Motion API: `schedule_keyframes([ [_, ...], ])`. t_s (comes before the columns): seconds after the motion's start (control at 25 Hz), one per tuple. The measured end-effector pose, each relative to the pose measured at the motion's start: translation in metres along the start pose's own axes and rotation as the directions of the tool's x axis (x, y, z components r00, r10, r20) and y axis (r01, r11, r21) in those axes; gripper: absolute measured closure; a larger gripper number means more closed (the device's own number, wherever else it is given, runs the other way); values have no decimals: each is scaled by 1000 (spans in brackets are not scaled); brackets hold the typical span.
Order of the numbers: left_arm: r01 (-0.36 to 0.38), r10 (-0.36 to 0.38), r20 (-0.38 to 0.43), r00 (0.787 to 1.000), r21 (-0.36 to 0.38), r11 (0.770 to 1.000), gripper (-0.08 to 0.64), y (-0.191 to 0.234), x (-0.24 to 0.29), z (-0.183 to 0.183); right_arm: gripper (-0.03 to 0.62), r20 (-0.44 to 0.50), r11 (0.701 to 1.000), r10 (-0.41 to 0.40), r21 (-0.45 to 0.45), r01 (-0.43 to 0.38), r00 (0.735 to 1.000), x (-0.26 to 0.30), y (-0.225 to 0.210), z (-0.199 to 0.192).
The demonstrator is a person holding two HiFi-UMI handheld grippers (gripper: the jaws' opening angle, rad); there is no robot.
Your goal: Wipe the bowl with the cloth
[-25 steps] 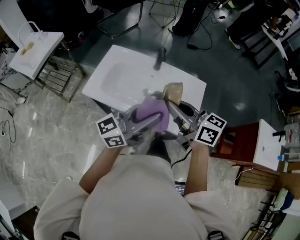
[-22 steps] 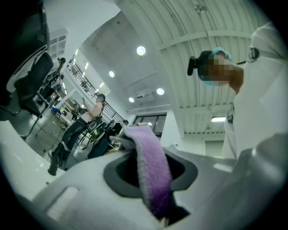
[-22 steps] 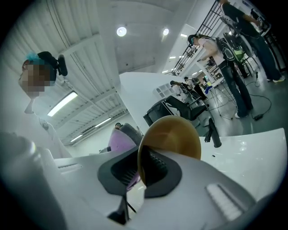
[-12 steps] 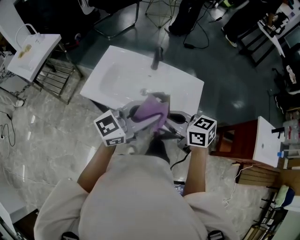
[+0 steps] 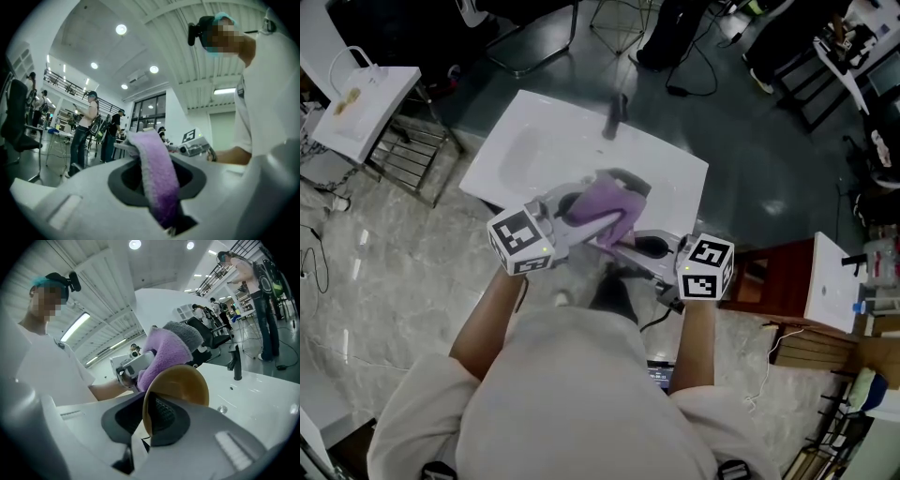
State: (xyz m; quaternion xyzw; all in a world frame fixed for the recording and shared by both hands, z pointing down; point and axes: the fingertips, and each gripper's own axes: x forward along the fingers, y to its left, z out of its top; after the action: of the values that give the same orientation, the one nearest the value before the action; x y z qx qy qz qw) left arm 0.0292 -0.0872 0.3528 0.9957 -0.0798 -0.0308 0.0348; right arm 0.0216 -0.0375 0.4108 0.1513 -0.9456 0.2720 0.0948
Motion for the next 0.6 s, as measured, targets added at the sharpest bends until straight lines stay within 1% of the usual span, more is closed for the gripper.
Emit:
schedule_keyframes([
  [0.16, 33, -34, -35, 999, -8, 999, 468, 5, 0, -2, 568, -24, 999, 31, -27, -31, 999, -2, 8, -1],
  [0.32, 32, -34, -63, 997, -23, 999, 468, 13, 0, -8, 565, -22, 996, 74, -43, -75, 997, -8, 18, -1],
  [0.48, 46, -50, -41, 998, -91, 995, 468, 15, 0, -8, 561, 22, 989, 144, -44, -143, 989, -16, 33, 3],
  [0.6, 51, -57, -44, 997, -132, 990, 468, 24, -3, -12, 560, 33, 984, 168, -62, -166, 985, -16, 37, 9],
])
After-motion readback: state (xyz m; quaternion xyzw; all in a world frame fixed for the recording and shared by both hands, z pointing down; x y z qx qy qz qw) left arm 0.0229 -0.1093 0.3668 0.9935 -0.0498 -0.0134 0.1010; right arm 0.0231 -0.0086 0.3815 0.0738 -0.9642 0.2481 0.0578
